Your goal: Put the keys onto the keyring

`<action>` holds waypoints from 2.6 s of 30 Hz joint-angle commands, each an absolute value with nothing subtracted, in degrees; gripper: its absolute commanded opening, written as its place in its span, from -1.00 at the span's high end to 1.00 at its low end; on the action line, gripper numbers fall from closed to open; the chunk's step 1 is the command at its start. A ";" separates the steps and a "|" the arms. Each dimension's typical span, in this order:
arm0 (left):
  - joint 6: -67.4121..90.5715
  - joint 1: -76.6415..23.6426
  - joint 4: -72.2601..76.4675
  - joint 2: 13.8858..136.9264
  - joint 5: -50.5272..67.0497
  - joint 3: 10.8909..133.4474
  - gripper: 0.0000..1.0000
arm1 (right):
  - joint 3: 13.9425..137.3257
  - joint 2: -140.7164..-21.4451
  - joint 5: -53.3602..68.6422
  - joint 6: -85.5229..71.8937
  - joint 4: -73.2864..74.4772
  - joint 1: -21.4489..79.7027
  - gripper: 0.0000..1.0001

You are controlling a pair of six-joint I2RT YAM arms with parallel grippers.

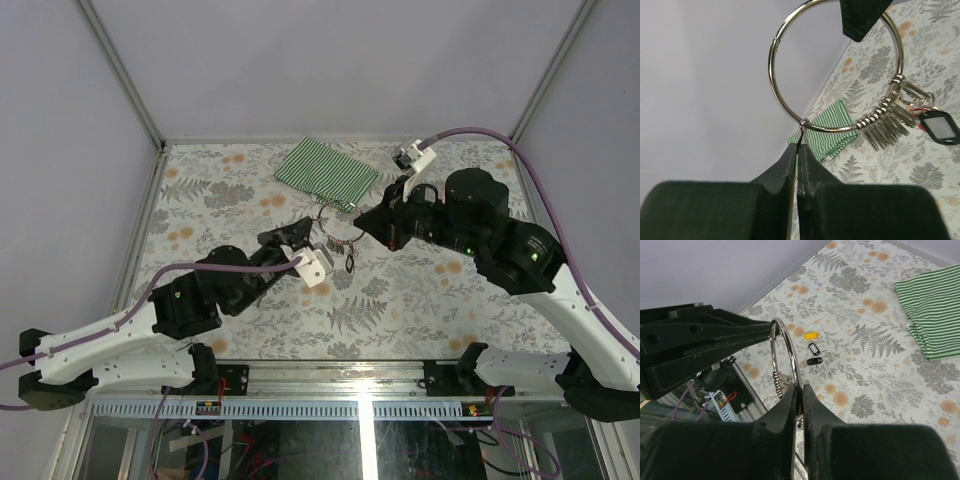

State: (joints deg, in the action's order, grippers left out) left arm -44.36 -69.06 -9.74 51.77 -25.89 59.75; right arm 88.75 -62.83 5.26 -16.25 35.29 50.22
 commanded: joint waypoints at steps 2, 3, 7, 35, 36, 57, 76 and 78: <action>-52.34 -68.94 -8.35 49.74 -28.65 59.54 1.00 | 88.72 -61.98 12.18 -16.61 32.21 50.11 0.83; -53.95 -68.97 -7.97 49.55 -28.94 59.35 1.00 | 88.62 -62.01 13.21 -16.61 32.18 50.12 0.81; -60.60 -68.96 -3.56 48.20 -30.23 57.16 1.00 | 87.96 -61.77 15.77 -16.78 31.48 50.15 0.74; -73.73 -68.98 -7.41 43.11 -12.50 56.82 1.00 | 79.79 -55.08 14.40 -16.21 23.82 50.13 0.32; -73.21 -68.95 -8.37 43.07 -11.09 57.28 1.00 | 78.85 -54.59 14.95 -15.95 22.70 50.11 0.30; -85.20 -68.94 -19.77 46.99 -8.47 61.31 1.00 | 85.30 -62.39 22.28 -14.97 26.28 50.17 -0.06; -105.57 -68.96 -18.04 49.30 -22.38 61.44 1.00 | 76.16 -58.19 14.82 -13.62 15.53 50.12 -0.13; -108.07 -68.98 -17.51 49.51 -23.62 61.17 1.00 | 73.29 -56.83 14.01 -13.15 12.10 50.12 -0.14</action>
